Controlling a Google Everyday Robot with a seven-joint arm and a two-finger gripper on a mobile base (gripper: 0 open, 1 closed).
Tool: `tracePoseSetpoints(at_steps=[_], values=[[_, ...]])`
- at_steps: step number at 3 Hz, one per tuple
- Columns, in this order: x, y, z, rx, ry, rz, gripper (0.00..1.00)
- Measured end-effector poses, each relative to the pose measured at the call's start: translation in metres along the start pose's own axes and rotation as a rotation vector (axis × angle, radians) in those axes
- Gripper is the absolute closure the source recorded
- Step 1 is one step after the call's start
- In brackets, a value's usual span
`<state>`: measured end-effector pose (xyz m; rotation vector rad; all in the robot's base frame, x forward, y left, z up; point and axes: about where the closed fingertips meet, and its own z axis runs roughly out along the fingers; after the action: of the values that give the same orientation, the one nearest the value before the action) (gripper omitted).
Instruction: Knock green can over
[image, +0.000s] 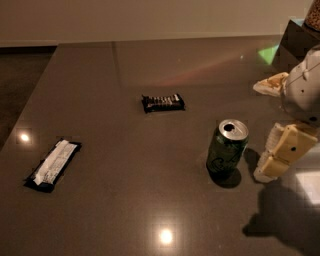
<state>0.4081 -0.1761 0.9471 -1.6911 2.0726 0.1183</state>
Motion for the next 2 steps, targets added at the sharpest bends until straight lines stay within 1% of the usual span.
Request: tracePoseSetpoints(at_steps=[1, 2], values=[[-0.003, 0.012, 0.020, -0.027, -0.065, 0.010, 0.00], [-0.006, 0.019, 0.035, -0.045, -0.109, 0.019, 0.00]])
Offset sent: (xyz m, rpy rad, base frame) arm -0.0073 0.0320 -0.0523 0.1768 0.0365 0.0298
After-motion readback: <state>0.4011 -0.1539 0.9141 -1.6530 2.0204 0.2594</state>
